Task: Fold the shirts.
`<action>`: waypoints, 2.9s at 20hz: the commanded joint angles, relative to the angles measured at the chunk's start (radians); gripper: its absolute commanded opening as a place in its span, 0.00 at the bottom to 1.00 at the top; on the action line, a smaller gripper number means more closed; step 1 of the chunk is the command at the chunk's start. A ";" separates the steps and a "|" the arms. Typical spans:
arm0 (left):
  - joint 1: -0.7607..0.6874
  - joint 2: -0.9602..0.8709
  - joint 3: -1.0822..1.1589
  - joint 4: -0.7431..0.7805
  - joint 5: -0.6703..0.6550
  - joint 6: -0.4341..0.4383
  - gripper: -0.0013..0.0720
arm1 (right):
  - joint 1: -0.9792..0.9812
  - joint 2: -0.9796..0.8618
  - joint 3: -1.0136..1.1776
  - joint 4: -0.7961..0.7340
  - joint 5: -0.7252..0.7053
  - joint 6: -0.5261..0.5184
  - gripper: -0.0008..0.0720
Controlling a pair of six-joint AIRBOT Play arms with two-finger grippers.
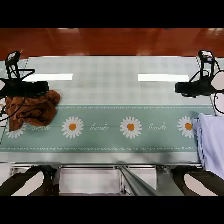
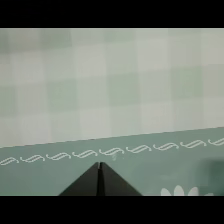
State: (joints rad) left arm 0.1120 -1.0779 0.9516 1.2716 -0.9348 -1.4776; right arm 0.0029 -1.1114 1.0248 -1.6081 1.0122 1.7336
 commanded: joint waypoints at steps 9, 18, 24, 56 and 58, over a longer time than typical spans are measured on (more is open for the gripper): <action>0.000 0.000 0.000 0.000 0.000 0.000 0.05 | 0.000 0.000 0.000 0.000 0.000 0.000 0.05; 0.000 0.000 0.008 -0.002 0.123 0.000 0.05 | 0.000 0.000 0.000 0.002 -0.155 0.001 0.05; 0.000 0.001 0.197 -0.014 -0.062 0.002 0.05 | 0.000 0.087 0.013 0.029 -0.184 0.000 0.05; 0.355 -0.450 0.135 0.134 -0.146 0.001 0.71 | 0.001 0.296 -0.015 0.056 0.179 -0.054 0.55; 0.355 -0.461 0.136 0.134 -0.158 0.009 0.34 | 0.001 0.296 -0.015 0.057 0.174 -0.050 0.55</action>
State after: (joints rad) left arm 0.4572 -1.5215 1.1206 1.4551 -1.1275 -1.4986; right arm 0.0029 -0.8154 1.0096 -1.5513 1.1984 1.6688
